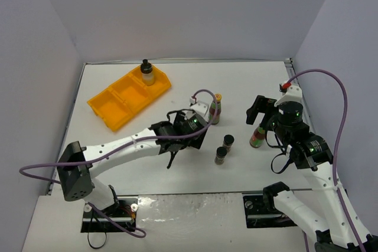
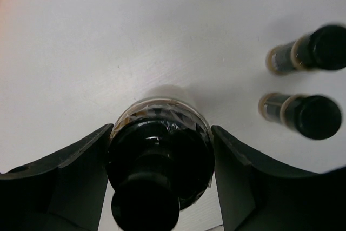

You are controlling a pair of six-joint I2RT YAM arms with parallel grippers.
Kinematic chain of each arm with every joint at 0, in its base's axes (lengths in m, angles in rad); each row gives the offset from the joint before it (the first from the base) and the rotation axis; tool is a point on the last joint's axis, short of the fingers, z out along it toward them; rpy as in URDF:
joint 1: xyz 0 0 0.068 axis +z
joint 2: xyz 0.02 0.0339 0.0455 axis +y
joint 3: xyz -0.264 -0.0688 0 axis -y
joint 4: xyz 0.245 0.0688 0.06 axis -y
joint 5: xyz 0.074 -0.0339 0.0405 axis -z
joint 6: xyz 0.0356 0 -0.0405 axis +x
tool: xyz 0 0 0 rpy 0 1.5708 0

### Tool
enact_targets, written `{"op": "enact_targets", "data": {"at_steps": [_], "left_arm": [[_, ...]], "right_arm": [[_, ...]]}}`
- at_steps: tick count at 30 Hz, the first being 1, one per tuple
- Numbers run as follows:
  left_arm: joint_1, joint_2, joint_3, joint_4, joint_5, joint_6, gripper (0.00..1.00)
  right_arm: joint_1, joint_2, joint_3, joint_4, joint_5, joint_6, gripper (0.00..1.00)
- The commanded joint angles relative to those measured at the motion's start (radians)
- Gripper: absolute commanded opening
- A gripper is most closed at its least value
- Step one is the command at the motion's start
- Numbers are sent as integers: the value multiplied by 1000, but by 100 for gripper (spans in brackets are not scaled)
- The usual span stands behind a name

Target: Organize the condiment bottles

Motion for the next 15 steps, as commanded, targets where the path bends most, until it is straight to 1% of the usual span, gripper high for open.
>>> {"op": "enact_targets", "data": {"at_steps": [1, 4, 5, 8, 9, 12, 15], "left_arm": [[196, -1, 296, -62, 16, 141, 0], [324, 73, 430, -68, 118, 189, 0], [381, 93, 478, -67, 140, 202, 0], [505, 196, 593, -60, 214, 238, 0], [530, 240, 650, -61, 228, 252, 0], [590, 321, 748, -44, 266, 279, 0], [614, 392, 821, -13, 271, 298, 0]], "right_arm": [[9, 22, 36, 41, 18, -9, 100], [9, 26, 47, 41, 14, -9, 100], [10, 28, 50, 39, 12, -8, 100], [9, 37, 71, 32, 10, -9, 100], [10, 40, 78, 27, 9, -9, 100], [9, 58, 97, 20, 2, -12, 100], [9, 83, 109, 20, 7, -23, 100]]}}
